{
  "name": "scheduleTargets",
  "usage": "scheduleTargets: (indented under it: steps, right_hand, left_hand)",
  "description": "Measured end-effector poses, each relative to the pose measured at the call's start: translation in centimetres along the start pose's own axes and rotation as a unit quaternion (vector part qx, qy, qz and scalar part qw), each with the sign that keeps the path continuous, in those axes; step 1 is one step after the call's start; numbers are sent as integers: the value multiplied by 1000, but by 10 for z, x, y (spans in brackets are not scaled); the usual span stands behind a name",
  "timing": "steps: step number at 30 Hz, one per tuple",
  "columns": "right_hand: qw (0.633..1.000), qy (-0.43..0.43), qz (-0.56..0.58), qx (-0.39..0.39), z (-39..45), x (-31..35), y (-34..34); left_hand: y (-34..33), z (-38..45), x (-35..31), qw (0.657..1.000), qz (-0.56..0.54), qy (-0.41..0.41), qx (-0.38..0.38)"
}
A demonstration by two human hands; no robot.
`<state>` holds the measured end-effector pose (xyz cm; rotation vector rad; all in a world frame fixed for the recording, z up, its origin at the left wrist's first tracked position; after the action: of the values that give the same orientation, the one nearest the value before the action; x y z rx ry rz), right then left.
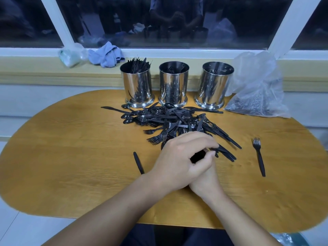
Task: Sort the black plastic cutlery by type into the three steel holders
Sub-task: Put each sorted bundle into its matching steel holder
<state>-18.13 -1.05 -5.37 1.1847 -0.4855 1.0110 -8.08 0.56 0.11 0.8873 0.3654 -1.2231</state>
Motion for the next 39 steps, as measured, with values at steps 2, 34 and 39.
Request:
scheduleTargets:
  steps: [2,34,39]
  right_hand:
    - [1000,11,-18,7,1,-1,-2]
    - [950,-193,207,-134,285,-34,161]
    - [949,-198,207,-134,361,-53,145]
  left_hand:
    - [-3,1,1,1000,10,-4,-14]
    - [-27,218,143,959,-77,265,-64]
    - [-36,246,166,955,-58,285,-48]
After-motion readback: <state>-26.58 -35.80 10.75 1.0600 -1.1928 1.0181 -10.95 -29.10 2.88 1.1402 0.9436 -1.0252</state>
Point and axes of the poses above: each hand's wrist, its own z-axis towards the middle knuckle, its own y-axis out of the back of the hand, x = y × z, the point moved 4 cm from there along z, towards the middle knuckle, and after that the axes turned 13 degrees about -z, right-handed, at the moved point
